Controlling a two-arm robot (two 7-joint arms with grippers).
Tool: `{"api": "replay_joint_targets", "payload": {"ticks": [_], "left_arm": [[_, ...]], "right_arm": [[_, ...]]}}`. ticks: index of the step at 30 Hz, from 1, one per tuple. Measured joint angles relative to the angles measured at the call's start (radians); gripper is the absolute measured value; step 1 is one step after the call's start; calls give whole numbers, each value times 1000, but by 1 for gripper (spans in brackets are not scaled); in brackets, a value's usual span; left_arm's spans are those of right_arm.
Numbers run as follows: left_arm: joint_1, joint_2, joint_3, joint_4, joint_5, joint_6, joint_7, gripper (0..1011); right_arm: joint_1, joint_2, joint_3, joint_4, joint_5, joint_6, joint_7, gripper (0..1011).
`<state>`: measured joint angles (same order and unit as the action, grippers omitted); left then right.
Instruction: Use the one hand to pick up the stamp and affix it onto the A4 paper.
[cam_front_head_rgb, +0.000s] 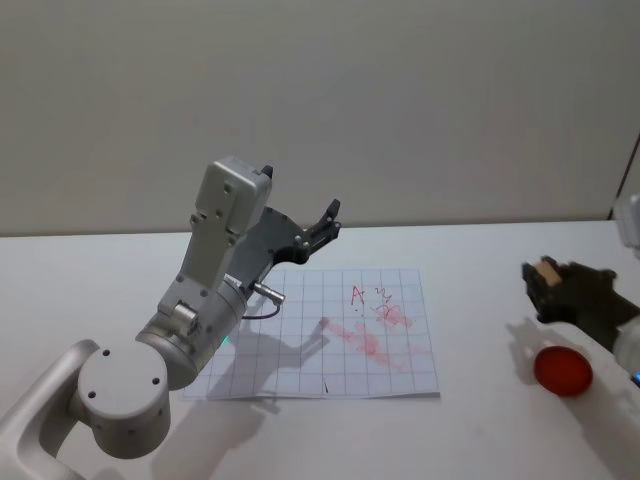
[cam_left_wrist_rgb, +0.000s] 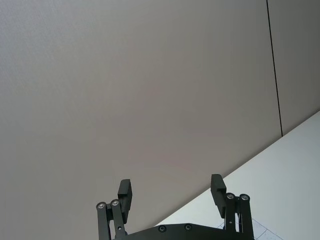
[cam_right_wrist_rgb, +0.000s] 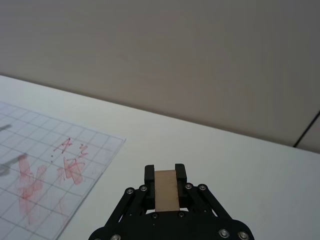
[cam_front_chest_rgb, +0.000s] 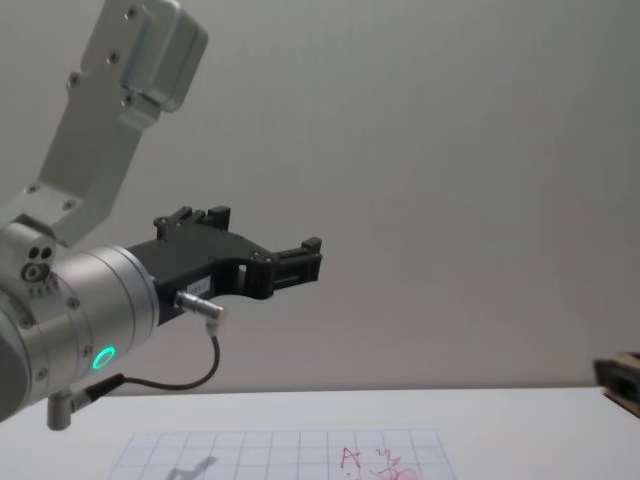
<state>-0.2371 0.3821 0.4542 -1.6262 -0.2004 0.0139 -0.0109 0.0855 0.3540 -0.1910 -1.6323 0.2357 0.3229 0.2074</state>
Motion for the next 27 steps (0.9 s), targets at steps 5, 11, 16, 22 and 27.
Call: {"api": "replay_joint_targets", "payload": {"ticks": [5,11,16,22,27], "left_arm": [[0,0,0,0,0,0,0,1001],[0,0,0,0,0,0,0,1001],[0,0,0,0,0,0,0,1001],[0,0,0,0,0,0,0,1001],[0,0,0,0,0,0,0,1001]], "right_arm": [[-46,32,18,-43,25,38,-13,218],[-71,51,27,-68,37,68,-15,218],[-86,65,32,-84,40,99,-10,218],[-99,77,35,-95,38,137,-2,218],[-108,84,36,-101,33,160,3,218]]}}
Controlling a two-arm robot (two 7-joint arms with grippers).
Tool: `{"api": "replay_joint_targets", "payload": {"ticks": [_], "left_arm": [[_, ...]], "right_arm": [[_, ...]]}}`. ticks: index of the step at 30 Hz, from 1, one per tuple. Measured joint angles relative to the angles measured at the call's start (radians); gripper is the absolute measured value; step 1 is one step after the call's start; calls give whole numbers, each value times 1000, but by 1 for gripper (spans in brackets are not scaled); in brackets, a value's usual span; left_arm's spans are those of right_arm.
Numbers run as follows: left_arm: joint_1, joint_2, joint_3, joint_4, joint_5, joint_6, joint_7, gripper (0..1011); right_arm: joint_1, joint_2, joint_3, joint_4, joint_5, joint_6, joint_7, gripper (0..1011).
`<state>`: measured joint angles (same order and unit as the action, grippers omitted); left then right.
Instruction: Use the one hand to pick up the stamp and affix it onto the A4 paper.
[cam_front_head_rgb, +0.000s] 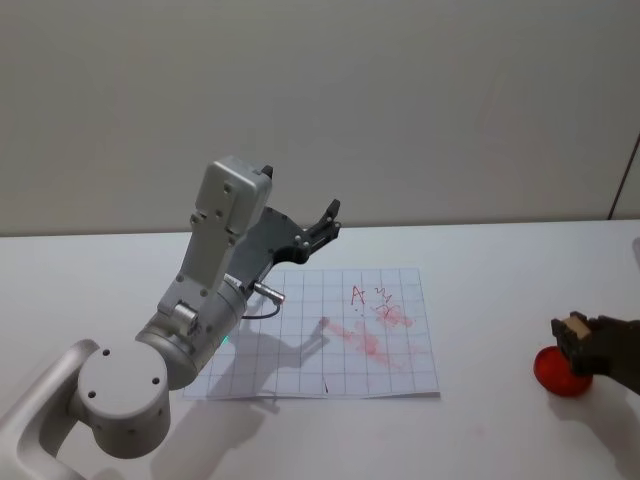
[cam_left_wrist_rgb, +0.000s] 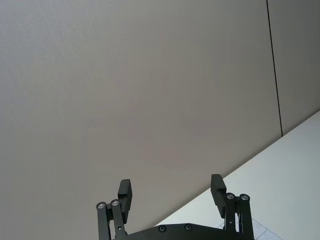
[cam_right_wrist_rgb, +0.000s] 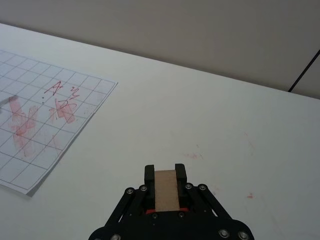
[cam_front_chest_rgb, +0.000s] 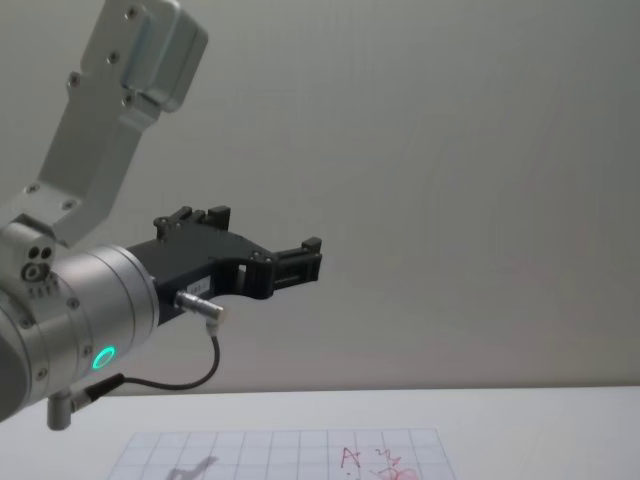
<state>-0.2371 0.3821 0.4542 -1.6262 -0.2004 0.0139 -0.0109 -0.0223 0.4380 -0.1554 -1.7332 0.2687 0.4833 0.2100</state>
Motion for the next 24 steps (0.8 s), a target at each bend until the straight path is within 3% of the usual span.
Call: {"api": "replay_joint_targets", "payload": {"ticks": [24], "left_arm": [[0,0,0,0,0,0,0,1001]], "right_arm": [[26,-15,-19,41,-52,56,23,218]]}}
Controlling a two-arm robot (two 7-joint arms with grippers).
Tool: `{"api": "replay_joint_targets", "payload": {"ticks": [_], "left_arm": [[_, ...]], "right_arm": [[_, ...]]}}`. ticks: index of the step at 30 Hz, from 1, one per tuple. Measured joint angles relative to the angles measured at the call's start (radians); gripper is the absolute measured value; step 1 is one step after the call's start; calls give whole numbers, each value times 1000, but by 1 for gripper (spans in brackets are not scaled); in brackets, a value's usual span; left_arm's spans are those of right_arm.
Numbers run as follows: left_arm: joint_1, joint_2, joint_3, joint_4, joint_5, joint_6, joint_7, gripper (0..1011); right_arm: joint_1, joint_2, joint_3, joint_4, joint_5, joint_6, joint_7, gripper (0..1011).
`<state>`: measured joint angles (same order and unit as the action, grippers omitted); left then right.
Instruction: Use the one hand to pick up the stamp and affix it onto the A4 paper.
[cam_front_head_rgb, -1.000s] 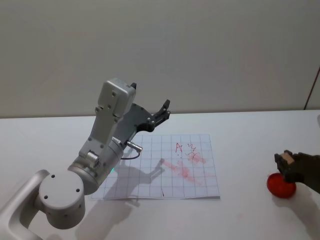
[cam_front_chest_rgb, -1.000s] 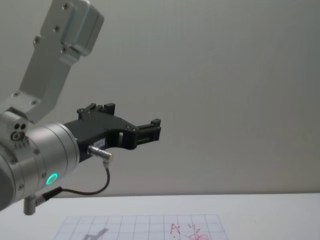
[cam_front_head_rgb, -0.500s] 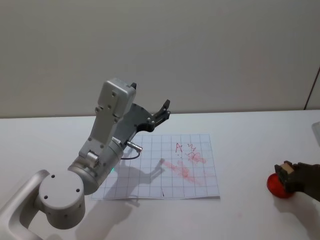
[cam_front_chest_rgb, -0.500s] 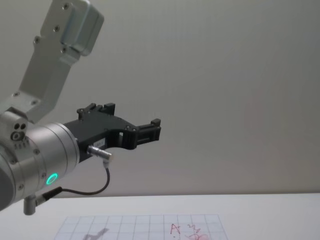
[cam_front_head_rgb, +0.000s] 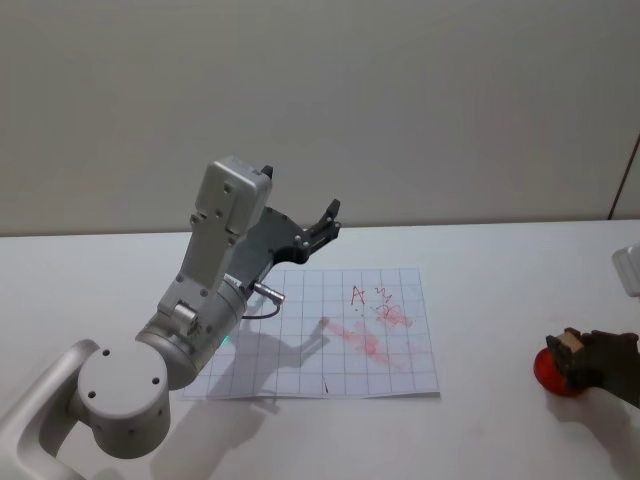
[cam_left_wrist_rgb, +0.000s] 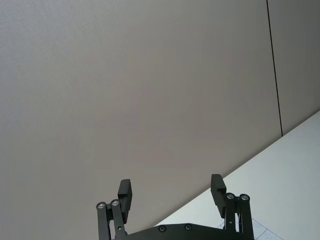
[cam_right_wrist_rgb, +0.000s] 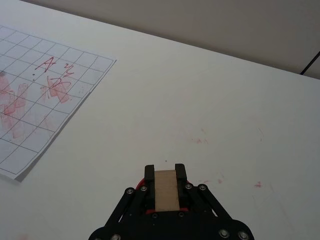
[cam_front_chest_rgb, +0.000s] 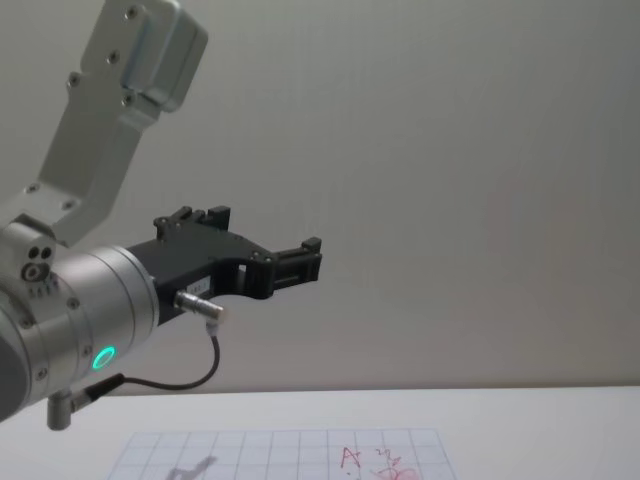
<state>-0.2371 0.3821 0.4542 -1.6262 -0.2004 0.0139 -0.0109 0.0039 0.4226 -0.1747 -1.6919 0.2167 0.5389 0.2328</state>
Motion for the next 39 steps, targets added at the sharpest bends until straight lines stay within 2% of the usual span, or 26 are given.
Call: {"api": "replay_joint_targets", "payload": {"ticks": [5,11,13,17,19,21,22,26,30,32,39], "left_arm": [[0,0,0,0,0,0,0,1001],[0,0,0,0,0,0,0,1001],[0,0,0,0,0,0,0,1001],[0,0,0,0,0,0,0,1001],[0,0,0,0,0,0,0,1001],[0,0,0,0,0,0,0,1001],[0,0,0,0,0,0,0,1001],[0,0,0,0,0,0,0,1001],[0,0,0,0,0,0,0,1001],[0,0,0,0,0,0,0,1001],[0,0,0,0,0,0,0,1001]], "right_arm": [[4,-2,-2,7,-6,4,2,218],[8,-5,-4,13,-12,8,3,333],[9,-5,-4,14,-13,9,4,437],[10,-6,-5,16,-15,10,4,538],[11,-6,-5,17,-16,11,5,640],[11,-6,-5,18,-17,11,5,683],[12,-6,-5,18,-17,11,5,738],[12,-7,-6,20,-18,12,6,854],[12,-7,-6,20,-18,12,6,918],[13,-7,-6,21,-19,13,6,1001],[13,-8,-6,21,-19,14,6,1001]]}}
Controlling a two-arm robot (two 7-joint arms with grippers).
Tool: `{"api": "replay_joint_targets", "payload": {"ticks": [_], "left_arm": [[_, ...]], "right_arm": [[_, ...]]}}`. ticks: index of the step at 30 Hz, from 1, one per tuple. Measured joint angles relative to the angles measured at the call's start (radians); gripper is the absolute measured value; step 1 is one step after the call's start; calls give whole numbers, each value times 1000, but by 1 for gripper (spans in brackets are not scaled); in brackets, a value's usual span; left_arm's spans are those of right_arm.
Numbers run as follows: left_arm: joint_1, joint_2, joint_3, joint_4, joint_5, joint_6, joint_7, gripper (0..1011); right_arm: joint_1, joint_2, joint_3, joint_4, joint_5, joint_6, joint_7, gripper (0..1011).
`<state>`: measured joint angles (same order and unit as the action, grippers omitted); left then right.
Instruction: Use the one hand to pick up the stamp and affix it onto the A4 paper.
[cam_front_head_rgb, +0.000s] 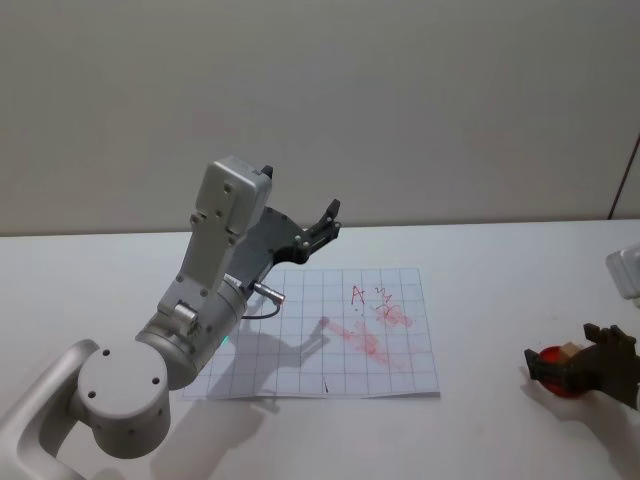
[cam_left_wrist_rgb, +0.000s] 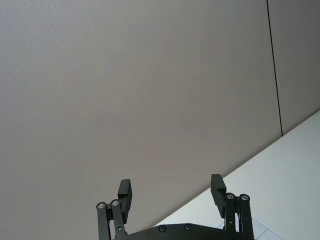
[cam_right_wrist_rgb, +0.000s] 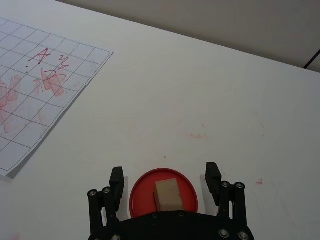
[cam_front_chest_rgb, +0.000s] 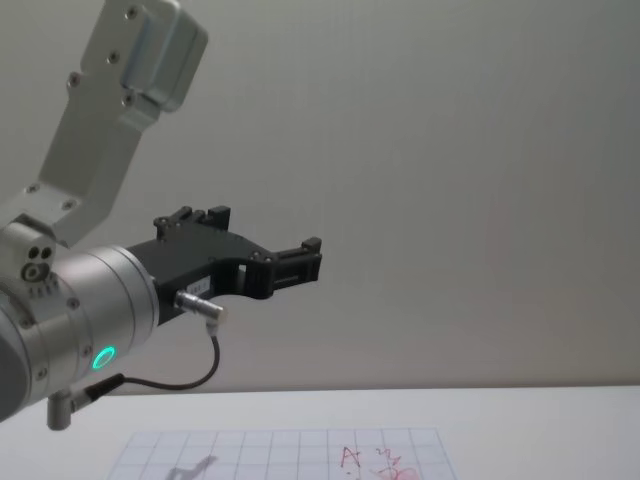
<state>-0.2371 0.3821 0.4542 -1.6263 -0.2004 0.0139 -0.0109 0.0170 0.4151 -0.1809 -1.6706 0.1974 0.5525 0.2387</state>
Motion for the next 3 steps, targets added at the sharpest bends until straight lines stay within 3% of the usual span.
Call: {"api": "replay_joint_targets", "payload": {"ticks": [3], "left_arm": [[0,0,0,0,0,0,0,1001]], "right_arm": [[0,0,0,0,0,0,0,1001]]}}
